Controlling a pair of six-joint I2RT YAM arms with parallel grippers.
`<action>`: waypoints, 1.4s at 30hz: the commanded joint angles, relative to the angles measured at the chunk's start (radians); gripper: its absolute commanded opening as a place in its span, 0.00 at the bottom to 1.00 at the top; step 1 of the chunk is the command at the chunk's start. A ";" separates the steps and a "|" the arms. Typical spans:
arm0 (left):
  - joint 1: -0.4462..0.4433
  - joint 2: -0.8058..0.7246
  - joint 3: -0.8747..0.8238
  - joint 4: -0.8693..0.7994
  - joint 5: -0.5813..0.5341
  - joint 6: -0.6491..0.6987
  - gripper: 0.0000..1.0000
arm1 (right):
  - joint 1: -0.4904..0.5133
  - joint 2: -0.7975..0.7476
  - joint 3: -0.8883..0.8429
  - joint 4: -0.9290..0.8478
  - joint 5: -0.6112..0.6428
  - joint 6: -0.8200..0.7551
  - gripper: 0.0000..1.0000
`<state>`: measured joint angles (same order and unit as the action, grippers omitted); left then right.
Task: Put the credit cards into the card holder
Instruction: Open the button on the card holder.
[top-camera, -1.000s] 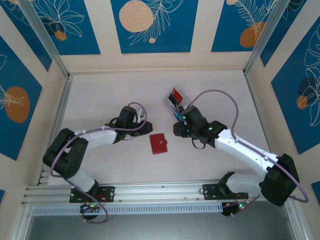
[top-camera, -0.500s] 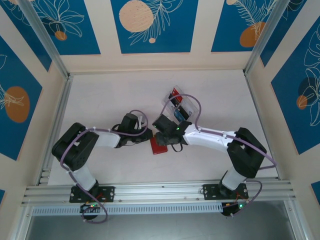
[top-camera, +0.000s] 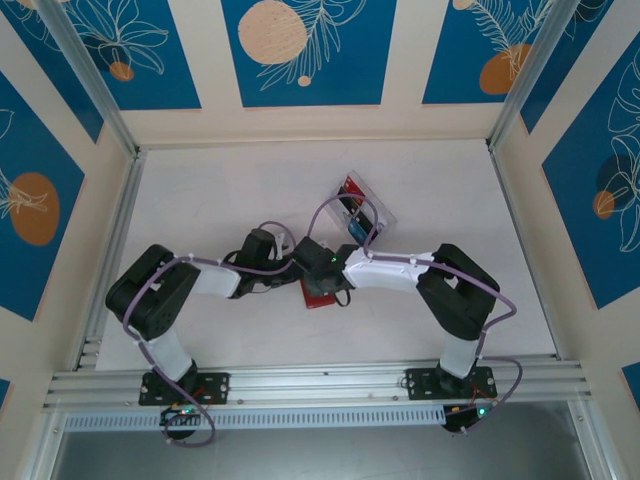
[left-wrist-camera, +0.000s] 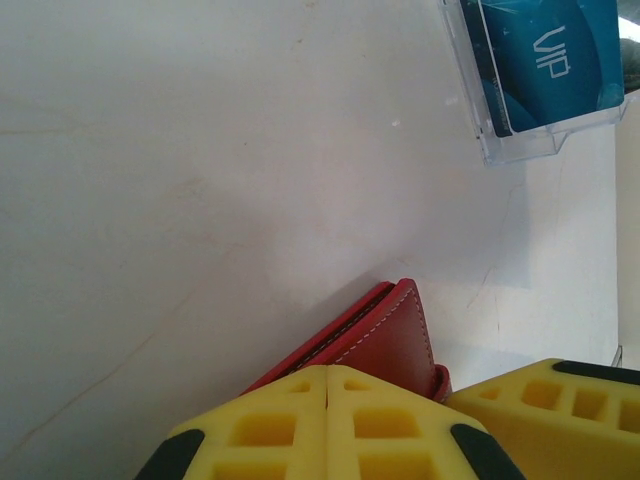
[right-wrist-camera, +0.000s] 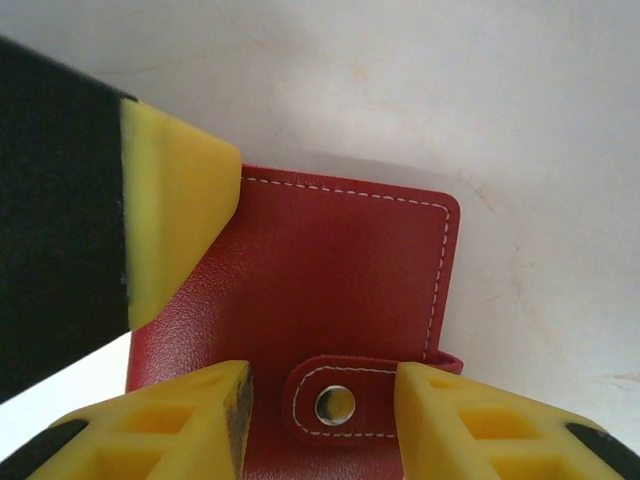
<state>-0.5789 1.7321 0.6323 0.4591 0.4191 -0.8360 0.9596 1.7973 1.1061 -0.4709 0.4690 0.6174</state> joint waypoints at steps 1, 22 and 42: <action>-0.013 0.053 -0.031 -0.058 -0.019 0.012 0.04 | 0.022 0.036 0.029 -0.048 0.061 0.005 0.42; -0.025 0.067 -0.027 -0.101 -0.059 0.068 0.01 | -0.070 -0.211 -0.120 -0.068 0.026 0.062 0.00; -0.067 0.073 0.021 -0.120 -0.011 0.118 0.02 | -0.037 -0.421 -0.188 -0.009 0.104 0.113 0.27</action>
<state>-0.6178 1.7584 0.6636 0.4564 0.4137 -0.7483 0.8921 1.4239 0.8474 -0.4496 0.5205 0.7639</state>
